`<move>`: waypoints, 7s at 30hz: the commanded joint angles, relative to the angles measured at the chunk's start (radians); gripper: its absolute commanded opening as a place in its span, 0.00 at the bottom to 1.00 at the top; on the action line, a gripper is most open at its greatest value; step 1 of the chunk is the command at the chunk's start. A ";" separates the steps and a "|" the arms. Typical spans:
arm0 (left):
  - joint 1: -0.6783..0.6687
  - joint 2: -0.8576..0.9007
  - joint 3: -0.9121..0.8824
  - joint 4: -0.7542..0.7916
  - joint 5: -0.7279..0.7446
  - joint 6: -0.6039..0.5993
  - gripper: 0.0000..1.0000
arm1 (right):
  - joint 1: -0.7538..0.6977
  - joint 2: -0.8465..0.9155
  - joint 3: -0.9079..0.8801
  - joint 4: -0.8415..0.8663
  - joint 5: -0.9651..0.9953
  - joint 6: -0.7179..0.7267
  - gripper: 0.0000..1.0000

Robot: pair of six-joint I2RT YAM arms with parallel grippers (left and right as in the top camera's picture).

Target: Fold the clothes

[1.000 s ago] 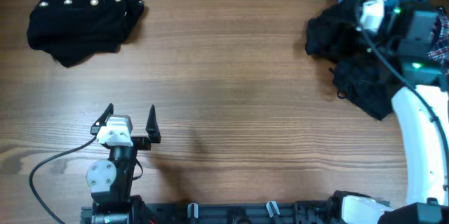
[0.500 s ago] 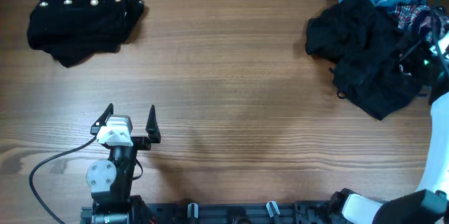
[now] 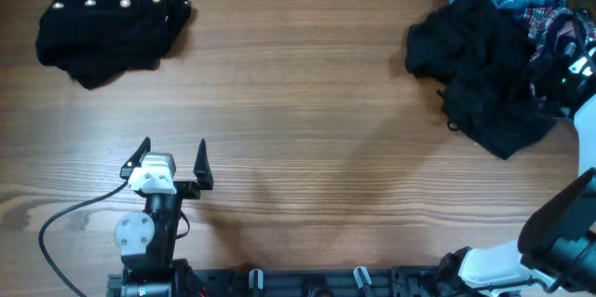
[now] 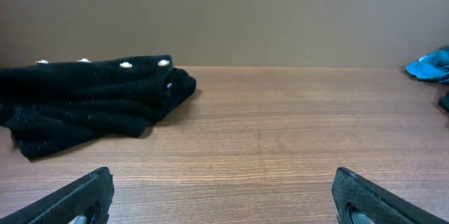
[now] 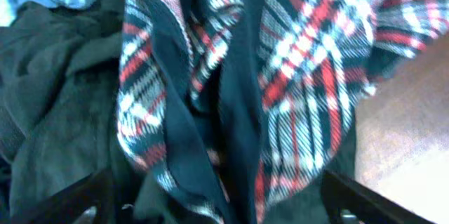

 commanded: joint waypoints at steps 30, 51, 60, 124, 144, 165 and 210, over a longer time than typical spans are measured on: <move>0.008 0.000 -0.005 -0.004 -0.010 -0.014 1.00 | -0.003 0.153 0.018 0.069 -0.061 -0.110 0.04; 0.008 0.000 -0.005 -0.003 -0.010 -0.014 1.00 | 0.073 -0.418 0.022 0.056 -0.357 -0.129 0.04; 0.008 0.000 -0.005 -0.003 -0.010 -0.013 1.00 | 0.238 -0.507 0.096 0.360 -0.706 0.096 0.04; 0.008 0.141 0.480 -0.139 -0.055 0.066 1.00 | 1.267 0.211 0.485 0.700 -0.387 0.188 0.04; 0.008 0.142 0.480 -0.161 -0.042 0.065 1.00 | 1.138 0.190 0.488 0.681 -0.534 0.120 1.00; 0.008 0.142 0.480 -0.159 0.201 0.061 1.00 | 1.152 0.190 0.492 0.043 -0.514 -0.025 1.00; 0.007 1.264 0.481 0.435 0.277 -0.500 1.00 | 0.827 0.177 0.650 -0.265 -0.162 -0.126 1.00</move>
